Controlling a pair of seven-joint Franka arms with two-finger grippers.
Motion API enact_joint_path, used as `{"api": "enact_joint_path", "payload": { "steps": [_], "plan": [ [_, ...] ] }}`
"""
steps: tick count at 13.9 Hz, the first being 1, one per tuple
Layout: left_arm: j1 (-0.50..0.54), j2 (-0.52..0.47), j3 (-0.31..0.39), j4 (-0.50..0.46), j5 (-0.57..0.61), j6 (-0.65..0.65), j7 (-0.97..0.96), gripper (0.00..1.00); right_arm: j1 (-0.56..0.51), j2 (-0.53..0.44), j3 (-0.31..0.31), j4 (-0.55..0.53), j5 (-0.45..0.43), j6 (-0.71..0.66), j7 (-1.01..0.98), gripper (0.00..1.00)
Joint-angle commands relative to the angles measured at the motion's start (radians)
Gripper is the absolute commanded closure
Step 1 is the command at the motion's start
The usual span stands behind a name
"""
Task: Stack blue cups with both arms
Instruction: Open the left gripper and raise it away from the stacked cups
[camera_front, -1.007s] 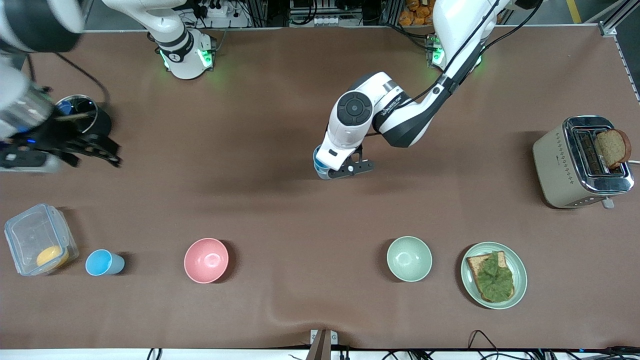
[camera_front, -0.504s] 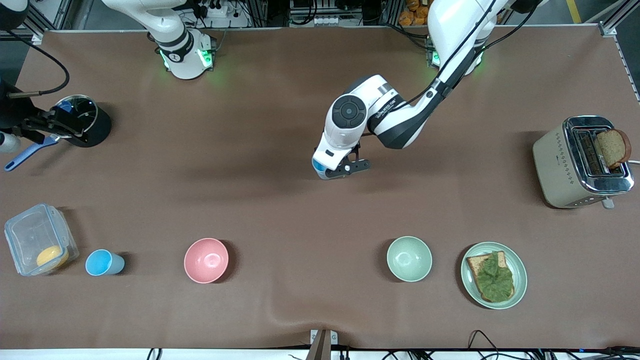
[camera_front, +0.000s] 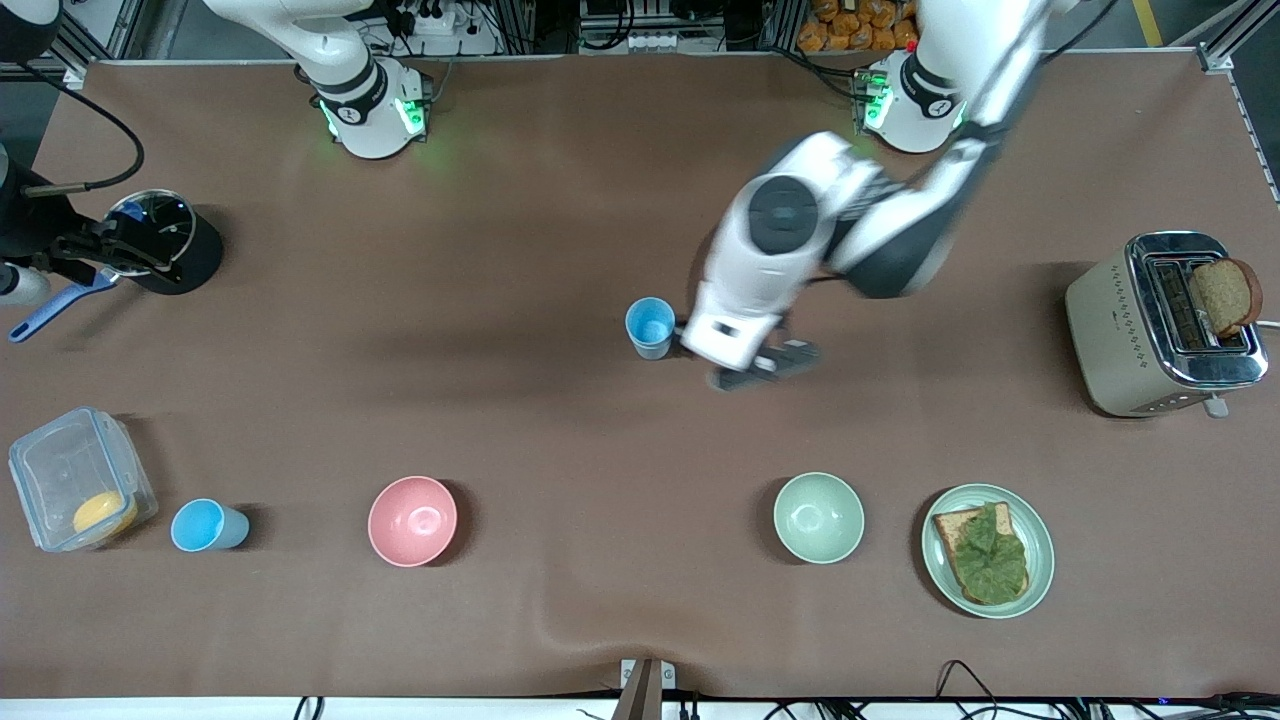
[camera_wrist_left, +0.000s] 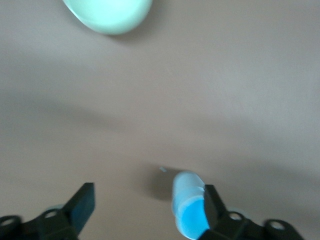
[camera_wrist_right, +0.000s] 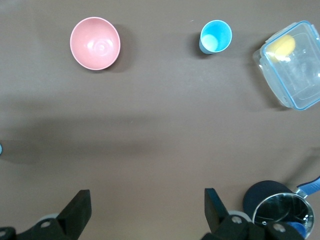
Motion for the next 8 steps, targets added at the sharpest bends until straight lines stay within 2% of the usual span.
{"api": "enact_joint_path", "payload": {
  "steps": [1, 3, 6, 7, 8],
  "plan": [
    [0.127, -0.049, -0.006, 0.035, 0.014, -0.069, 0.13, 0.0, -0.001, -0.019, -0.007, -0.024, 0.065, 0.001, 0.006, 0.0],
    [0.205, -0.116, -0.006, 0.03, 0.019, -0.082, 0.222, 0.0, 0.013, -0.021, -0.021, -0.009, 0.066, 0.002, 0.006, 0.0],
    [0.3, -0.17, -0.011, 0.029, 0.011, -0.166, 0.363, 0.0, 0.022, -0.035, -0.03, -0.015, 0.055, -0.018, 0.006, 0.0],
    [0.305, -0.196, -0.003, 0.023, -0.001, -0.178, 0.41, 0.0, 0.022, -0.035, -0.038, -0.014, 0.053, -0.023, 0.006, 0.0],
    [0.296, -0.225, 0.042, 0.021, -0.006, -0.229, 0.47, 0.0, 0.024, -0.035, -0.036, -0.009, 0.046, -0.022, 0.003, 0.0]
  ]
}}
